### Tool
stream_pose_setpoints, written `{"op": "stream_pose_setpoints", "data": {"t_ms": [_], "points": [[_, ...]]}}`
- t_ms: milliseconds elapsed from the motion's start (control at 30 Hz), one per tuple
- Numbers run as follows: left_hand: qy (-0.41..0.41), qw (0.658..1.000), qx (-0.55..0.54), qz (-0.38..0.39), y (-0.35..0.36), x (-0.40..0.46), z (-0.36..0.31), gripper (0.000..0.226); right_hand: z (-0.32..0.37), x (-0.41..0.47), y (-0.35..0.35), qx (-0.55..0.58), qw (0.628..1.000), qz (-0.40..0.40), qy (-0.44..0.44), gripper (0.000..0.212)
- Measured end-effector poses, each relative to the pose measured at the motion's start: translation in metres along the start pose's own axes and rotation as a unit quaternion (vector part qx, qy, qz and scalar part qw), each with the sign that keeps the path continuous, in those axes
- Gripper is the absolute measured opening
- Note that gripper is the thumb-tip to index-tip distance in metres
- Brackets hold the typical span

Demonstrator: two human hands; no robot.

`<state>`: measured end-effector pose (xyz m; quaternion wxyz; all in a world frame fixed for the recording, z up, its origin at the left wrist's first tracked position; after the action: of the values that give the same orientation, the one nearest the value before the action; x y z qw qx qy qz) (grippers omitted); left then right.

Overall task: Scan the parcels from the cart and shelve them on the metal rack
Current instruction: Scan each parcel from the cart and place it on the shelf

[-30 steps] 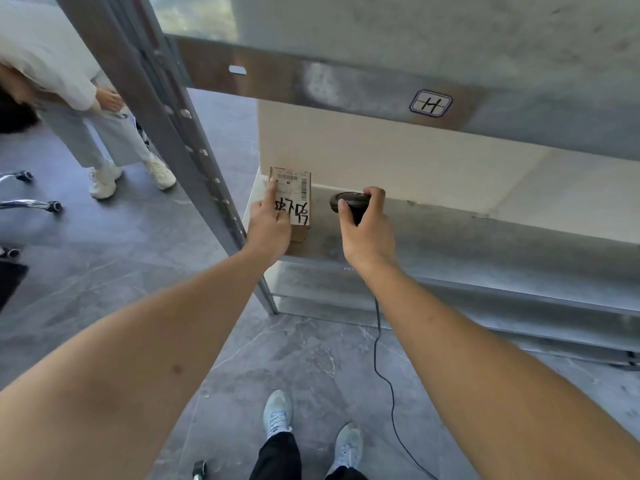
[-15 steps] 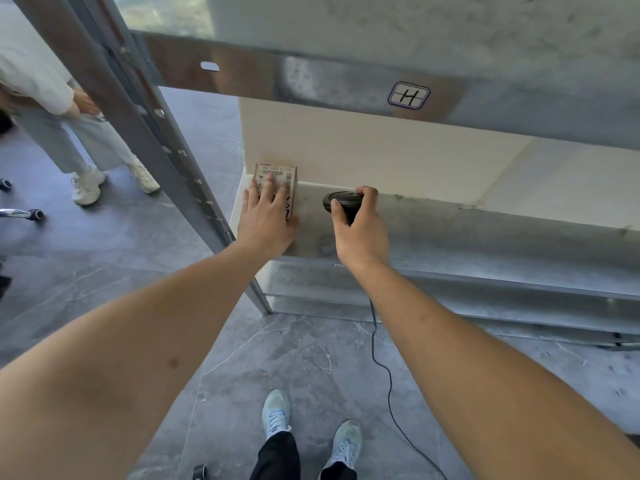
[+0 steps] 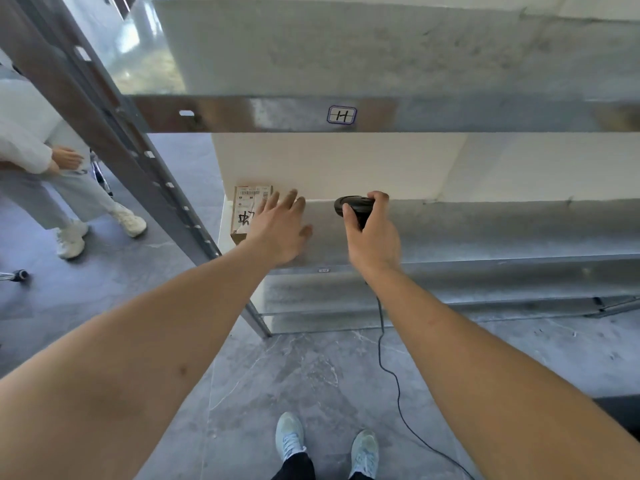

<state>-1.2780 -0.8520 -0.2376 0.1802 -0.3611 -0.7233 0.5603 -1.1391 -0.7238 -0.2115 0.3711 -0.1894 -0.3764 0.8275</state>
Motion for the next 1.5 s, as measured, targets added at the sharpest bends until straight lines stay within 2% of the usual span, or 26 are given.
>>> {"op": "stream_pose_setpoints", "data": {"t_ms": [367, 600, 800, 1067, 1167, 1367, 1500], "points": [[0.164, 0.983, 0.075, 0.021, -0.028, -0.008, -0.157, 0.047, -0.057, -0.043, -0.135, 0.052, 0.985, -0.146, 0.082, 0.047], [0.262, 0.962, 0.073, 0.033, -0.023, -0.023, -0.298, 0.049, -0.129, -0.080, -0.245, 0.060, 0.961, -0.240, 0.126, 0.049], [0.327, 0.940, 0.089, 0.032, -0.008, -0.051, -0.436, 0.046, -0.201, -0.122, -0.345, 0.052, 0.936, -0.311, 0.154, 0.041], [0.428, 0.901, 0.064, 0.022, 0.016, -0.099, -0.618, 0.042, -0.306, -0.186, -0.464, 0.030, 0.895, -0.393, 0.210, 0.046], [0.461, 0.885, 0.057, 0.032, 0.029, -0.116, -0.683, 0.050, -0.346, -0.211, -0.502, 0.024, 0.875, -0.420, 0.238, 0.043], [0.543, 0.835, 0.074, 0.046, 0.075, -0.136, -0.813, 0.050, -0.432, -0.249, -0.576, 0.007, 0.828, -0.477, 0.295, 0.042], [0.592, 0.800, 0.081, 0.055, 0.104, -0.151, -0.903, 0.056, -0.490, -0.264, -0.626, -0.014, 0.793, -0.510, 0.332, 0.050]]}}
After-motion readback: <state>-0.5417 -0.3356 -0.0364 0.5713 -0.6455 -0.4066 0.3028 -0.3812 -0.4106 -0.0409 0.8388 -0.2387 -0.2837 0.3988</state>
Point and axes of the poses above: each hand's wrist, its own x-axis towards the middle knuckle, its own y-axis out of the palm, z = x × y, the point moved 1 cm from there along x, towards the middle knuckle, and after that the axes turned 6 degrees about -x, right-handed, at the moved point
